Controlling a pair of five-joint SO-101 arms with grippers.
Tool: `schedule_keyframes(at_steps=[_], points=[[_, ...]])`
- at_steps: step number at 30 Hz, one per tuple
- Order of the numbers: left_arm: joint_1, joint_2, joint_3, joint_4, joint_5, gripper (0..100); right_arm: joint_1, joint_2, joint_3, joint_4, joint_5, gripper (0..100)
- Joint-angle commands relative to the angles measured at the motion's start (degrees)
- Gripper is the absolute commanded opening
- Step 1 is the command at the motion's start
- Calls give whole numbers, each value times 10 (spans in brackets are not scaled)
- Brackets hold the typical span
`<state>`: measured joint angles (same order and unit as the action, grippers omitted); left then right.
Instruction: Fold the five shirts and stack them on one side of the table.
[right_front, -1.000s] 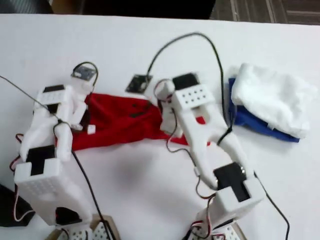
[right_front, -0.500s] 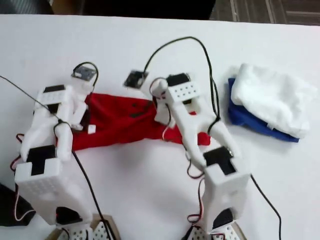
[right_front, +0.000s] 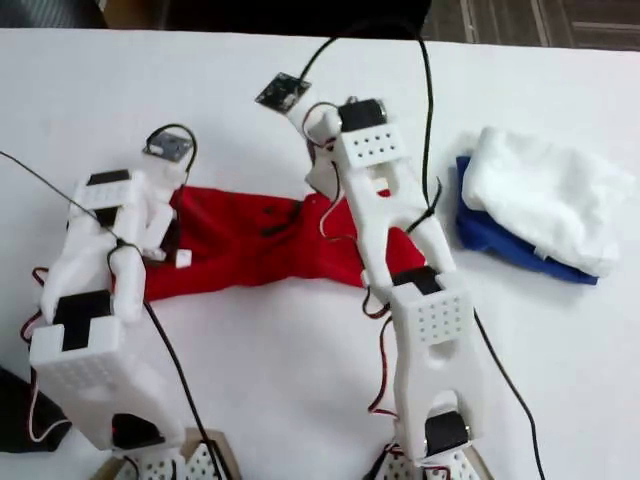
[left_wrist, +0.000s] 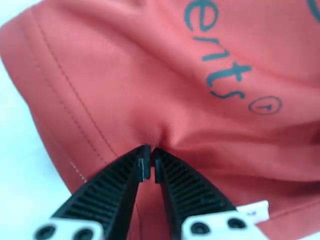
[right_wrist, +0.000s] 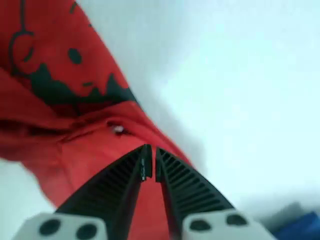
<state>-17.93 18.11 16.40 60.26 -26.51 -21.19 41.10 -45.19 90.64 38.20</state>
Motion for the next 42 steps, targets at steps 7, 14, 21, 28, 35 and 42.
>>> schedule_keyframes(at_steps=[7, 14, 21, 28, 35, 42], points=[[8, 4, -10, -18, 1, 57, 6, -134, 72, 70, -4, 22], [8, 4, -10, -18, 1, 57, 23, -320, 383, -41, 15, 22], [8, 4, -10, -18, 1, 57, 61, -429, 659, -227, 16, 22], [8, 4, -10, -18, 1, 57, 111, -427, 738, -283, 43, 22], [8, 4, -10, -18, 1, 57, 163, -433, 801, -284, 64, 22], [8, 4, -11, -18, 1, 57, 131, -480, 809, -283, 62, 22]])
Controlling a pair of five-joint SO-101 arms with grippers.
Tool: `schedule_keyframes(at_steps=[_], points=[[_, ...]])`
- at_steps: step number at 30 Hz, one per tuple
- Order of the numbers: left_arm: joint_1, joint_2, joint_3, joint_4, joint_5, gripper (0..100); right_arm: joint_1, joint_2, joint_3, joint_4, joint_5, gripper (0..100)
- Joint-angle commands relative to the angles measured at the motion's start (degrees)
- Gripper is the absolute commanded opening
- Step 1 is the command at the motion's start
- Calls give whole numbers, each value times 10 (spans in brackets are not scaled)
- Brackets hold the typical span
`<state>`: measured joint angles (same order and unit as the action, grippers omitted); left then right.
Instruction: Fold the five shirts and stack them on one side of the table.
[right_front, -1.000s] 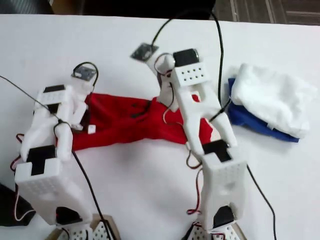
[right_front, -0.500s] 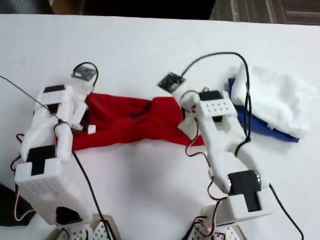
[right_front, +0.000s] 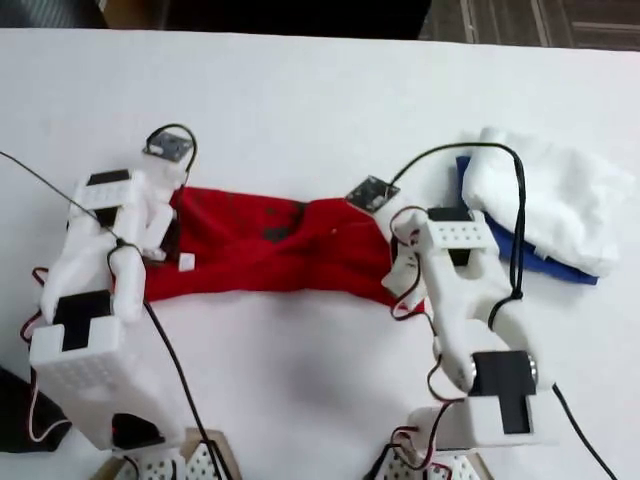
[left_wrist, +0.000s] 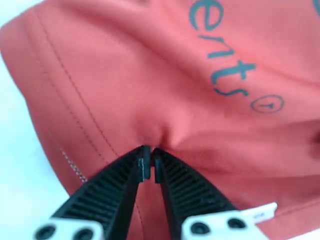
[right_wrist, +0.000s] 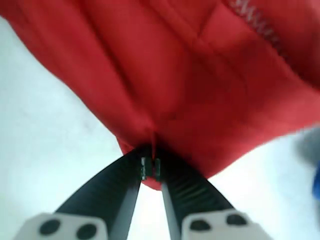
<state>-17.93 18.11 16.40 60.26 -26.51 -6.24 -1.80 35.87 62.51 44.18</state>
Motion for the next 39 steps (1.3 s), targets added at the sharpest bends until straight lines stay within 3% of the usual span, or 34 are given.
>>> schedule_keyframes(at_steps=[1, 8, 17, 21, 28, 39], points=[[9, 4, -11, -18, 1, 57, -34, -66, -2, 0, 0, 22], [7, -3, -15, -4, -2, 57, -102, -141, -35, 4, -33, 22], [19, -102, -53, 164, -1, 57, -106, -32, -62, -97, -65, 22], [18, -126, 16, 156, -4, 57, -103, -30, -76, -101, -90, 22], [20, -134, 156, 49, -5, 57, -104, -2, -84, -126, -90, 23], [17, -135, 168, 44, -5, 57, -147, 104, -131, -175, -91, 22]])
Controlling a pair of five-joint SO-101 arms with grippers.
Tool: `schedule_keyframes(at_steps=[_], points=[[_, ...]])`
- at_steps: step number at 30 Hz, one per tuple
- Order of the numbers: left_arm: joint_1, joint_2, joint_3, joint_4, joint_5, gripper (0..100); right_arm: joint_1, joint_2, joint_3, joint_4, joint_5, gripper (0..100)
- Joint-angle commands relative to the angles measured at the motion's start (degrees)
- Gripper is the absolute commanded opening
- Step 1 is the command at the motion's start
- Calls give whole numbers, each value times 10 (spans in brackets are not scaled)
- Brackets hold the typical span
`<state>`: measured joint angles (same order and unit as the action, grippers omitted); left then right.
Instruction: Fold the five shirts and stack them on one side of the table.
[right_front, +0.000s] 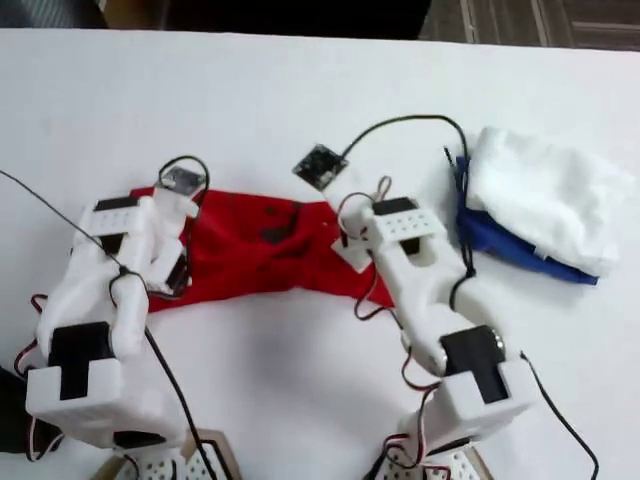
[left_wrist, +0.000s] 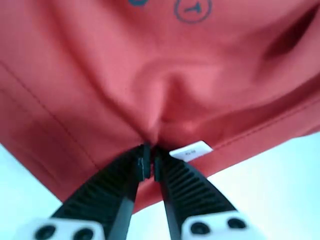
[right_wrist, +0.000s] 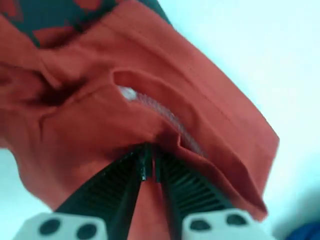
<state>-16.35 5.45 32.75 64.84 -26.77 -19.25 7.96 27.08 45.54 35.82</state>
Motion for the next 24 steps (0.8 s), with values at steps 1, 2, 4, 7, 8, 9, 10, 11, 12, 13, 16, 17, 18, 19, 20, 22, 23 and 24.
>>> schedule_keyframes(at_steps=[1, 2, 4, 7, 8, 9, 10, 11, 12, 13, 16, 17, 18, 19, 20, 22, 23, 24], points=[[1, -8, 7, -2, -3, 56, -22, 10, -57, 0, -13, 22], [1, -8, 9, -1, -3, 56, -27, 11, -71, 3, -20, 22], [0, -9, 11, 9, -3, 56, -31, 11, -98, 17, -24, 22], [3, -34, 7, 11, -2, 56, -27, 6, -134, 53, -25, 22], [6, -54, 7, 11, -2, 56, -23, 4, -145, 68, -25, 22], [11, -80, 7, 14, -2, 56, -19, 1, -156, 85, -25, 23], [18, -111, 7, 15, -1, 57, -15, -5, -163, 99, -25, 23], [25, -142, 7, 21, -1, 57, -10, -12, -167, 111, -25, 23], [27, -178, 7, 31, 0, 57, -7, -21, -167, 120, -26, 24], [28, -216, 6, 39, 0, 57, -3, -32, -167, 130, -26, 24], [7, -325, 1, 55, -1, 57, 12, -73, -166, 160, -26, 24], [-6, -355, 1, 54, -1, 57, 17, -90, -166, 170, -26, 24], [-22, -379, 4, 53, -1, 57, 21, -106, -165, 182, -26, 24], [-38, -393, 5, 51, -1, 58, 26, -122, -160, 191, -25, 24], [-55, -396, 6, 48, -1, 61, 30, -138, -151, 196, -25, 24], [-91, -382, 7, 35, -1, 100, 35, -170, -122, 199, -22, 24], [-104, -366, 6, 33, -1, 139, 38, -186, -103, 198, -22, 24], [-113, -345, 1, 33, -1, 186, 40, -201, -85, 198, -21, 24]])
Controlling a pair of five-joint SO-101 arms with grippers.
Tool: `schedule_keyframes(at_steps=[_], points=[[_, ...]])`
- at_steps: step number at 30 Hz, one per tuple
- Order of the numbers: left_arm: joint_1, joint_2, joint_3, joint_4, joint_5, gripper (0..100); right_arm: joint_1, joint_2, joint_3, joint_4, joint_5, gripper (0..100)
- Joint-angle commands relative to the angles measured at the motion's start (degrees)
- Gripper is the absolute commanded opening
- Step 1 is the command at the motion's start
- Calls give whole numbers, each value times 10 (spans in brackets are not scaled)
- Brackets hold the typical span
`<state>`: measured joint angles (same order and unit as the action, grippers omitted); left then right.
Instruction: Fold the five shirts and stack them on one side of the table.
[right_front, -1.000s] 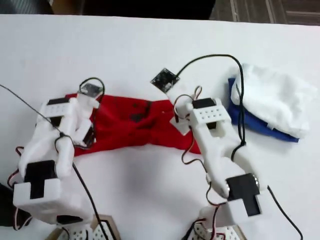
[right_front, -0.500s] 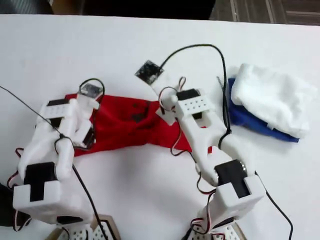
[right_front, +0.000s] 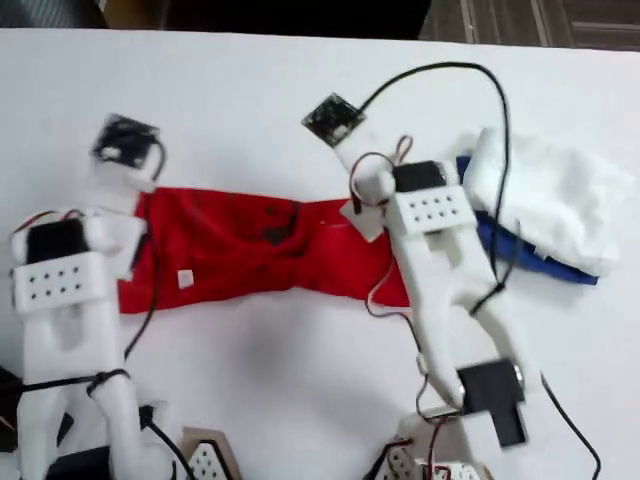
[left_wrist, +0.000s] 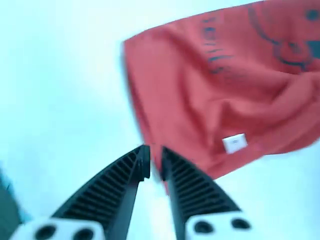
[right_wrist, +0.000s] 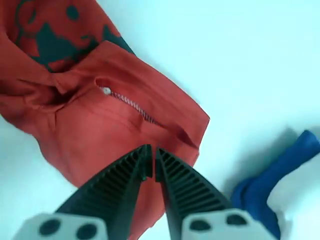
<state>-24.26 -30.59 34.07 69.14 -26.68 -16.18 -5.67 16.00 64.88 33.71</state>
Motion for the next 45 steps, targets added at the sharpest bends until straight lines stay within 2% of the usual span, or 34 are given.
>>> schedule_keyframes(at_steps=[1, 3, 11, 18, 30, 34, 36, 39, 45], points=[[-42, 40, -15, -13, 1, 229, 10, -79, 43, 5, 0, 24], [-50, 102, -33, -13, 4, 271, 12, -105, 78, 2, 0, 23], [-50, 378, -239, 10, 42, 253, 12, -171, 135, 7, 0, 22], [-50, 518, -356, 47, 62, 252, 12, -196, 135, 29, 0, 22], [-46, 587, -356, 48, 65, 252, 12, -201, 135, 33, 0, 22], [-8, 606, -357, 85, 31, 245, 12, -205, 135, 34, 0, 22], [18, 614, -357, 105, -4, 180, 12, -221, 135, 47, 0, 22], [35, 619, -357, 112, -10, 19, 12, -268, 135, 71, 0, 22], [32, 613, -363, 113, -10, 26, 62, -365, 184, 92, 0, 22]])
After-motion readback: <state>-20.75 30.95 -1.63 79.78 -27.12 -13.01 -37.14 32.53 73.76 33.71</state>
